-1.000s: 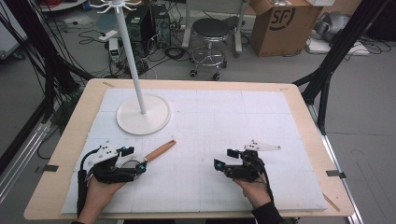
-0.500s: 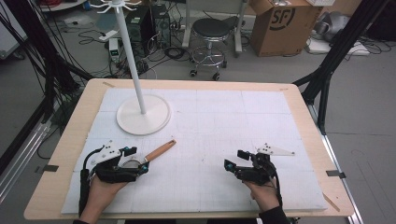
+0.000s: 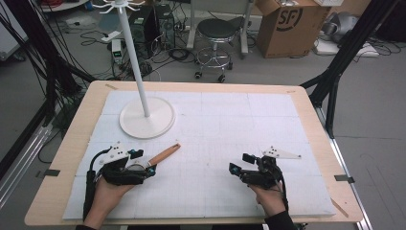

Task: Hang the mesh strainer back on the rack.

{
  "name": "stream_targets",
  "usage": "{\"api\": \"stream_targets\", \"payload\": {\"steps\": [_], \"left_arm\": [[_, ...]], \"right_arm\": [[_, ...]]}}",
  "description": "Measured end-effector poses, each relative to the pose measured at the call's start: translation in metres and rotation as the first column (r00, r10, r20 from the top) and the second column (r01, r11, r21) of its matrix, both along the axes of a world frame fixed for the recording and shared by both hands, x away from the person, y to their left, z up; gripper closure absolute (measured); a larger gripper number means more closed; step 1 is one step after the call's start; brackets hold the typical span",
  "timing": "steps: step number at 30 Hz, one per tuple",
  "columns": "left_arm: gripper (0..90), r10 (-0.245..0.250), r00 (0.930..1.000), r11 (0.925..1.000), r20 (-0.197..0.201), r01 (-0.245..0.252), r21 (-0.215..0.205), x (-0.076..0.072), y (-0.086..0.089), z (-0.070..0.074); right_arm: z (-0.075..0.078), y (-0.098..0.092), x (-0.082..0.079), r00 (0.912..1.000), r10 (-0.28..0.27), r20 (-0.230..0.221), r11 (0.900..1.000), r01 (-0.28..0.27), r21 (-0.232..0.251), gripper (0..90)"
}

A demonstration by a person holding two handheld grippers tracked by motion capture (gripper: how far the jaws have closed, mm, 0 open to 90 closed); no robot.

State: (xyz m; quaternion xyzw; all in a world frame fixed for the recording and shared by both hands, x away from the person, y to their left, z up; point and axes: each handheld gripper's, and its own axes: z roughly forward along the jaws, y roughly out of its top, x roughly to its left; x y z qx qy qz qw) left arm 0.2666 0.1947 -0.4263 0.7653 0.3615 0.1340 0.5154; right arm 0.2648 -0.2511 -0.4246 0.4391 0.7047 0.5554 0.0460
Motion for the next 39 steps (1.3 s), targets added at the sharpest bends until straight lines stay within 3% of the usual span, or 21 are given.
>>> {"api": "stream_targets", "payload": {"steps": [2, 6, 9, 12, 18, 21, 25, 29, 32, 39], "left_arm": [[23.5, -0.013, 0.9986, 0.9999, -0.051, 0.013, 0.011, 0.004, -0.001, -0.001], [23.5, -0.037, 0.9947, 0.9993, -0.096, 0.037, 0.007, 0.009, 0.000, -0.002], [24.5, -0.033, 0.9928, 0.9987, -0.115, 0.038, 0.035, 0.013, 0.000, -0.003], [27.1, -0.008, 0.9917, 0.9970, -0.129, 0.018, 0.076, 0.022, -0.005, -0.003], [29.0, -0.023, 0.9871, 0.9884, -0.159, 0.046, 0.145, 0.031, -0.014, -0.007], [31.1, -0.016, 0.9849, 0.9877, -0.172, 0.042, 0.151, 0.033, -0.014, -0.009], [40.9, -0.012, 0.9834, 0.9862, -0.181, 0.041, 0.160, 0.034, -0.014, -0.010], [43.5, -0.015, 0.9807, 0.9774, -0.195, 0.055, 0.204, 0.035, -0.016, -0.013], [45.1, 0.017, 0.9801, 0.9703, -0.198, 0.032, 0.240, 0.035, -0.015, -0.014], [57.6, 0.010, 0.9766, 0.9632, -0.215, 0.048, 0.264, 0.037, -0.016, -0.015]], "right_arm": [[0.000, 0.000, 0.000, 1.0000, -0.002, -0.002, 1.000, 0.002, -0.003, 15.3], [-0.001, -0.001, 0.001, 1.0000, -0.003, -0.005, 1.000, 0.003, -0.011, 15.3], [0.000, -0.001, 0.001, 1.0000, -0.003, -0.005, 1.000, 0.003, -0.005, 15.3], [-0.001, 0.001, 0.001, 1.0000, -0.003, -0.004, 1.000, 0.003, -0.005, 15.3], [0.000, 0.002, -0.001, 1.0000, -0.002, -0.001, 1.000, 0.002, -0.010, 15.3], [-0.001, 0.001, -0.001, 1.0000, 0.006, -0.007, 1.000, -0.006, 0.007, 15.3], [-0.001, 0.002, -0.001, 0.9999, 0.012, -0.010, 1.000, -0.012, 0.009, 15.3], [-0.001, 0.001, -0.001, 0.9999, 0.007, -0.008, 1.000, -0.007, 0.011, 15.3], [0.000, 0.000, -0.002, 0.9999, 0.010, -0.005, 1.000, -0.009, 0.014, 15.3], [0.000, 0.000, -0.002, 0.9998, 0.017, -0.006, 1.000, -0.017, 0.015, 15.3]]}}
